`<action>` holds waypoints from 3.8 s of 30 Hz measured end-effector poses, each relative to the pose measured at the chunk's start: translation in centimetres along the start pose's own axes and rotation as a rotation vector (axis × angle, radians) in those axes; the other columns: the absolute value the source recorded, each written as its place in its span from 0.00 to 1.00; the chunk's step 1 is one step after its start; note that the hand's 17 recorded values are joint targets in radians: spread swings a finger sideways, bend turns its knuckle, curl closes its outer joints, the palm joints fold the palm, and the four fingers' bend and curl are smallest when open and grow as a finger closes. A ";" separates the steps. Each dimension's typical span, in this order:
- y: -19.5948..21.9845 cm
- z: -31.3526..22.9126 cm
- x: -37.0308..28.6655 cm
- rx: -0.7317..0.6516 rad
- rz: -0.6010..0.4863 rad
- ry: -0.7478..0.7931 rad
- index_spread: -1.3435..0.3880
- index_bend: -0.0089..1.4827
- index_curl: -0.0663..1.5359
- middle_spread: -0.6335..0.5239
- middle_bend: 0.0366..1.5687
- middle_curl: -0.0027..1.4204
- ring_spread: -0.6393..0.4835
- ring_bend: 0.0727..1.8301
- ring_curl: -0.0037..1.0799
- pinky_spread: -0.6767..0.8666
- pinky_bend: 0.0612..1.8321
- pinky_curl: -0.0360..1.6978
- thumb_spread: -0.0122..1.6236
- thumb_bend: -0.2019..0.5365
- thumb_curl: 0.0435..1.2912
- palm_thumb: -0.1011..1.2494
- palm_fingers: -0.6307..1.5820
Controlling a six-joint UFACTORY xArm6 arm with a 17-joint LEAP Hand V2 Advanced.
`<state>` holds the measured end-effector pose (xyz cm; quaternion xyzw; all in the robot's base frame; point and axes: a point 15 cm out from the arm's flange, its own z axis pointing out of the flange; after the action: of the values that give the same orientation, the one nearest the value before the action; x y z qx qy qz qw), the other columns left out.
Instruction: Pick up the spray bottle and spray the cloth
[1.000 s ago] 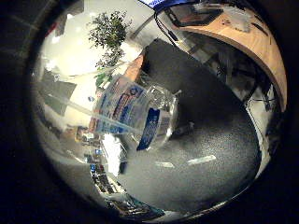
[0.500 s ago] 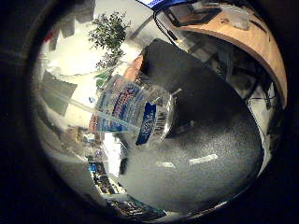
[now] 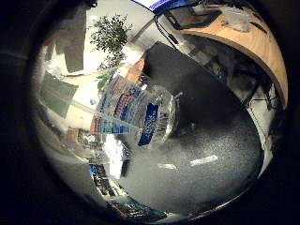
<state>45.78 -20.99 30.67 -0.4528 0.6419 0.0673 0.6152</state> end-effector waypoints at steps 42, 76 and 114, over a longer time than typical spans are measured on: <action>10.7 3.2 -13.4 -0.678 -0.006 0.112 0.67 0.84 0.49 0.42 0.86 0.56 0.36 0.71 0.79 0.31 0.56 0.81 0.81 0.26 0.29 0.76 0.79; 12.7 9.1 -20.1 -1.226 0.065 0.146 0.66 0.86 0.47 0.43 0.86 0.55 0.35 0.71 0.81 0.31 0.55 0.84 0.84 0.26 0.27 0.73 0.79; 18.8 22.2 -20.1 -1.323 0.258 0.009 0.66 0.86 0.47 0.43 0.87 0.55 0.35 0.71 0.81 0.31 0.55 0.85 0.85 0.26 0.26 0.75 0.79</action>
<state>46.07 14.25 33.73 -0.6543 0.5168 0.5174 0.1927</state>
